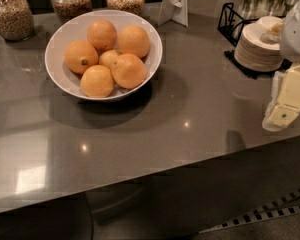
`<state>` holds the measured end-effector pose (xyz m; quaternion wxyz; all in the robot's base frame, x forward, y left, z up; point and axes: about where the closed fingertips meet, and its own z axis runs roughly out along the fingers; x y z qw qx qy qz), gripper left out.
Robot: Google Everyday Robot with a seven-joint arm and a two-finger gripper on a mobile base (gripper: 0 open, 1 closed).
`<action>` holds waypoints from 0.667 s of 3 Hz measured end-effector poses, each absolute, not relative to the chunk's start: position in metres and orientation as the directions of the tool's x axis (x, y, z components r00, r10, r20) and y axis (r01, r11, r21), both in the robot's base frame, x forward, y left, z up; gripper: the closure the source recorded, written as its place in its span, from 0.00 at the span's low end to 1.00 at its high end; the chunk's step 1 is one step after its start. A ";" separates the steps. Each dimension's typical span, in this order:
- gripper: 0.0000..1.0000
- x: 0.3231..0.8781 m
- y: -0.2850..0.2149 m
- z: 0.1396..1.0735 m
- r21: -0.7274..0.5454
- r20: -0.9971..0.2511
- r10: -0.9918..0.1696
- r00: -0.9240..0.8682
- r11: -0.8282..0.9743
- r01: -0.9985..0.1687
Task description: Pick orange from white bowl
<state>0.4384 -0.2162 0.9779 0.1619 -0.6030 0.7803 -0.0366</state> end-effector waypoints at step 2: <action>0.00 0.460 -0.199 0.984 -0.316 -0.265 -0.957 -0.120 0.204 -0.927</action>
Offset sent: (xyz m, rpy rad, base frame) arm 0.0593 0.0477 0.0147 0.1285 -0.2093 0.2439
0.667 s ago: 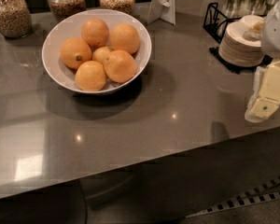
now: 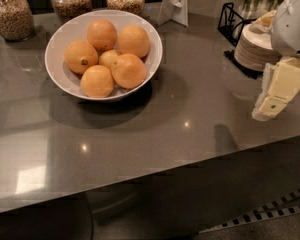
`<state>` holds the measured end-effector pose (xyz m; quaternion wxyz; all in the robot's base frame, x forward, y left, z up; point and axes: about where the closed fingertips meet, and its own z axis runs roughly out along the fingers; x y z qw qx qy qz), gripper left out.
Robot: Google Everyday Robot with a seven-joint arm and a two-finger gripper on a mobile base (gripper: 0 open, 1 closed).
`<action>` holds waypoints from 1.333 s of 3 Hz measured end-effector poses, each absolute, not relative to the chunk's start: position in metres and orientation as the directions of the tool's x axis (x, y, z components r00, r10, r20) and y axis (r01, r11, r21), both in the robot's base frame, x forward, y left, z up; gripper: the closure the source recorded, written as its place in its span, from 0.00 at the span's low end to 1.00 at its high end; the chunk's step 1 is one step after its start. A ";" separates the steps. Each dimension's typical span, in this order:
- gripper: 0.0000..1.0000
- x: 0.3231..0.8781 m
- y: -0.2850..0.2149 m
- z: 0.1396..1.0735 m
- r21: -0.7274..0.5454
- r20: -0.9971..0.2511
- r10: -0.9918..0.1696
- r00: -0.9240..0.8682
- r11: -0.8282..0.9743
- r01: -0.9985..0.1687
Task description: Pick orange from white bowl
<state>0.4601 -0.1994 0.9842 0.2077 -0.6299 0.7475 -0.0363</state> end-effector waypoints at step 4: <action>0.00 0.576 -0.054 1.017 -0.541 -0.428 -0.744 0.513 -0.243 -0.805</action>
Offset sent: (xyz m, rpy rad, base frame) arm 0.1031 0.0961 0.0378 0.2688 -0.2902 0.5173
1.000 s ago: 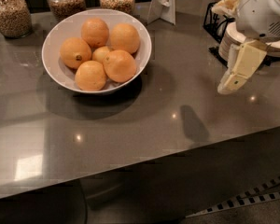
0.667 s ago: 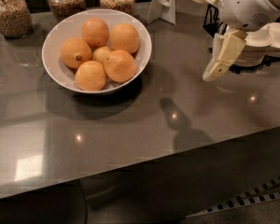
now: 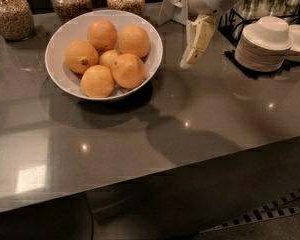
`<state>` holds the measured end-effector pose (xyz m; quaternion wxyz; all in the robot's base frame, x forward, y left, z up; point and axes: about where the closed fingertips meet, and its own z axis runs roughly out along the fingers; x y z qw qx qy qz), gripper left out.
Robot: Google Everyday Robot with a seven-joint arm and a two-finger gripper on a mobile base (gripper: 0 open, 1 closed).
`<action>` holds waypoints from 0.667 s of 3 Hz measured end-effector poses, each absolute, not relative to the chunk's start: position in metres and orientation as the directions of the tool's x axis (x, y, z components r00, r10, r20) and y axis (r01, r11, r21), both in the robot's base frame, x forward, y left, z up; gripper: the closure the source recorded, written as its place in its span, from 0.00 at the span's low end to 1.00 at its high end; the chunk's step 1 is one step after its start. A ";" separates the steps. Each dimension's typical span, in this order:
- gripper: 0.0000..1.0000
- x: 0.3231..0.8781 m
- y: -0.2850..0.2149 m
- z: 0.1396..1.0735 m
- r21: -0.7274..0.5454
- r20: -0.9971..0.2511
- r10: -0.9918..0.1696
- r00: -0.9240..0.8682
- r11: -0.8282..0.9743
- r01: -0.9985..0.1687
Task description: Pick orange from white bowl
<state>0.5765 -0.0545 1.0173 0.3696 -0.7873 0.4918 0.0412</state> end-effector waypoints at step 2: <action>0.00 0.578 -0.049 1.018 -0.545 -0.428 -0.737 0.523 -0.251 -0.800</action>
Offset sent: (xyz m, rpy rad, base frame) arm 0.0071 0.0109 0.0022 -0.0424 -0.0408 0.0534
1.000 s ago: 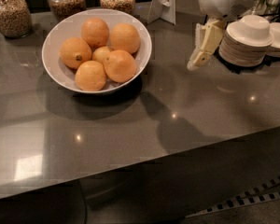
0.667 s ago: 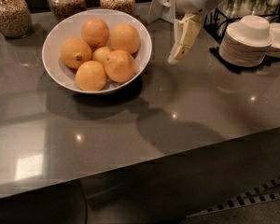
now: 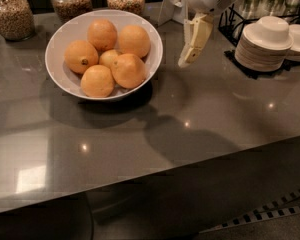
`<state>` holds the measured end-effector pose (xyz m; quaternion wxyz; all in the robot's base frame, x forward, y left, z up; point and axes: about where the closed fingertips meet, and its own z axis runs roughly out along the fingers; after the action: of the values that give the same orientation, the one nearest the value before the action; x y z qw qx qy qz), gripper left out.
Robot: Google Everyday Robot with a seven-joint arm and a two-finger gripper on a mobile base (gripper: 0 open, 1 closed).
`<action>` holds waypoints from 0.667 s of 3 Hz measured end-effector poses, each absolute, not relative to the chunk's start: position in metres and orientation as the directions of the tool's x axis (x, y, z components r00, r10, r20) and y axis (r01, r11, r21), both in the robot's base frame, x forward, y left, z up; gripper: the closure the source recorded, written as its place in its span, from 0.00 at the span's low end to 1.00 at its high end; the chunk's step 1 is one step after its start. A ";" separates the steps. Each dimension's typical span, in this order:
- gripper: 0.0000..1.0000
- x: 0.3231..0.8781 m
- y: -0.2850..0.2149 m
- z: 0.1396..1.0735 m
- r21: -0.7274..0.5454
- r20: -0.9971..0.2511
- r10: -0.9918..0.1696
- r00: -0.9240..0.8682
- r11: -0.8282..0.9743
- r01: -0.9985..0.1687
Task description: Pick orange from white bowl
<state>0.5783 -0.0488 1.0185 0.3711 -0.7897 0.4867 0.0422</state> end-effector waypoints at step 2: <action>0.00 0.616 -0.017 1.006 -0.525 -0.294 -0.704 0.647 -0.446 -0.725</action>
Offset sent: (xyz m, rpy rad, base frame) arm 0.0653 0.0471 -0.0140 -0.2581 -0.0786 0.2480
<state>0.6162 -0.0174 1.0060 0.3170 -0.8502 0.4201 0.0161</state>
